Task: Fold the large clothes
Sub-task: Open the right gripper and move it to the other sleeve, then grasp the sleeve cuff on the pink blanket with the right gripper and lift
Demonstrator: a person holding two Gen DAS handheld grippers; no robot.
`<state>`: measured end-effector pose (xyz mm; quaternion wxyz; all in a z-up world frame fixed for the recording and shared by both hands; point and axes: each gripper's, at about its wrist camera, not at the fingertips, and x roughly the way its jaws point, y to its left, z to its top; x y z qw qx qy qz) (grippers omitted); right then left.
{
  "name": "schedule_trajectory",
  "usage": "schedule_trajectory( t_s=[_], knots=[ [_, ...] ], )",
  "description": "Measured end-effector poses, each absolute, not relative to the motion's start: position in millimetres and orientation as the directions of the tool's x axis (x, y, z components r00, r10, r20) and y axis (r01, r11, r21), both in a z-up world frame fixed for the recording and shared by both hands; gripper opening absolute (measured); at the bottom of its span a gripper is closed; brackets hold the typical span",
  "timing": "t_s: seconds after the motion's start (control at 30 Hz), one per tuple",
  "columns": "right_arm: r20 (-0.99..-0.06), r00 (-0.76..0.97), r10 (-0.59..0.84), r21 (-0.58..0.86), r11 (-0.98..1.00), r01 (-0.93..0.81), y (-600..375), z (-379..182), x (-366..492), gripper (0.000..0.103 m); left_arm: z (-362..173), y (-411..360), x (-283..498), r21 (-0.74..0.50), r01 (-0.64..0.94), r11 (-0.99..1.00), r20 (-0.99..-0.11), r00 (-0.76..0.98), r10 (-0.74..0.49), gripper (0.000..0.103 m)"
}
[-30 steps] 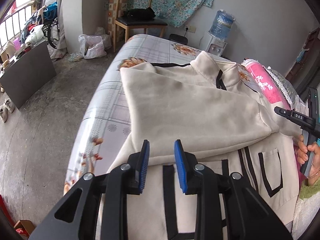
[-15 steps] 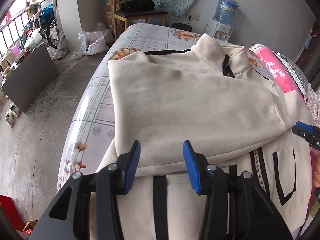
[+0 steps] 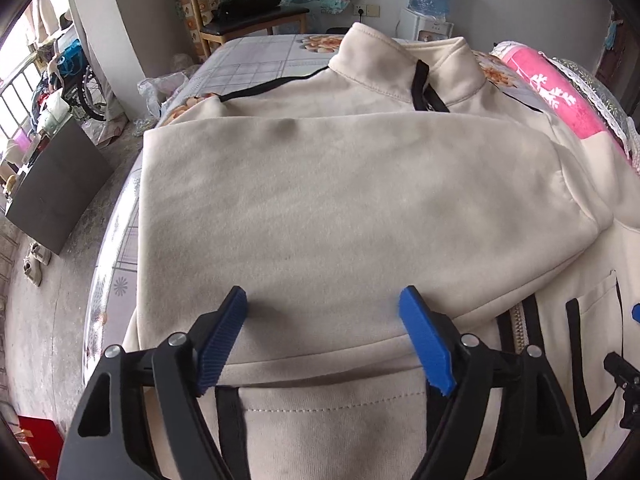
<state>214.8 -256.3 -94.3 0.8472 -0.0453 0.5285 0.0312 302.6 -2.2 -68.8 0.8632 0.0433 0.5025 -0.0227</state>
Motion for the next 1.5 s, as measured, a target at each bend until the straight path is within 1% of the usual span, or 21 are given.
schedule_trajectory(
  t_s=[0.03,0.1,0.17,0.27,0.37,0.43,0.53,0.6,0.67,0.77,0.83,0.93,1.07,1.23,1.37,1.5],
  knots=[
    [-0.896,0.444,-0.006,-0.060,0.992,-0.109,-254,-97,213,0.095,-70,-1,303,0.049,0.078,0.996,-0.870,0.494,0.004,0.082],
    [-0.889,0.456,-0.030,-0.098,0.987,-0.125,-249,-99,210,0.095,-72,4,304,0.037,0.056,0.998,-0.875,0.484,0.005,0.091],
    [-0.890,0.455,-0.029,-0.096,0.987,-0.125,-250,-99,210,0.095,-74,9,304,0.028,0.044,0.999,-0.878,0.478,0.004,0.097],
    [-0.897,0.441,0.015,-0.036,0.994,-0.107,-259,-101,213,0.095,-75,9,304,0.030,0.054,0.998,-0.877,0.481,0.000,0.097],
    [-0.903,0.429,0.035,-0.027,0.990,-0.137,-261,-100,214,0.095,-75,8,305,0.029,0.056,0.998,-0.882,0.472,-0.001,0.098],
    [-0.905,0.421,0.064,0.009,0.991,-0.133,-266,-93,214,0.095,-75,8,306,0.028,0.056,0.998,-0.885,0.466,-0.001,0.098],
    [-0.884,0.457,0.098,0.069,0.994,-0.080,-285,-72,211,0.095,-75,7,306,0.029,0.055,0.998,-0.886,0.463,0.000,0.098],
    [-0.859,0.504,0.088,0.087,0.996,-0.026,-308,-57,206,0.095,-75,7,307,0.029,0.053,0.998,-0.886,0.463,0.001,0.098],
    [-0.850,0.523,0.069,0.119,0.991,0.063,-341,-48,201,0.095,-76,7,307,0.029,0.054,0.998,-0.885,0.466,0.000,0.098],
    [-0.841,0.535,0.085,0.232,0.949,0.213,-403,-43,196,0.094,-76,7,305,0.028,0.054,0.998,-0.880,0.474,-0.001,0.098],
    [-0.832,0.551,0.068,0.281,0.908,0.312,-445,-44,188,0.090,-77,6,304,0.030,0.061,0.998,-0.877,0.480,-0.003,0.098],
    [-0.828,0.560,0.021,0.317,0.842,0.437,-502,-46,177,0.085,-77,7,304,0.028,0.072,0.997,-0.878,0.478,-0.009,0.098],
    [-0.802,0.597,-0.002,0.411,0.723,0.555,-569,-49,162,0.078,-76,8,305,0.027,0.076,0.997,-0.881,0.473,-0.012,0.098],
    [-0.769,0.638,-0.024,0.512,0.576,0.638,-629,-56,150,0.068,-76,9,307,0.028,0.083,0.996,-0.883,0.469,-0.014,0.098],
    [-0.744,0.667,-0.024,0.576,0.482,0.660,-658,-64,147,0.063,-76,9,308,0.027,0.088,0.996,-0.887,0.462,-0.017,0.098],
    [-0.740,0.672,-0.018,0.600,0.433,0.672,-679,-74,154,0.058,-76,9,309,0.025,0.090,0.996,-0.888,0.460,-0.020,0.098]
  ],
)
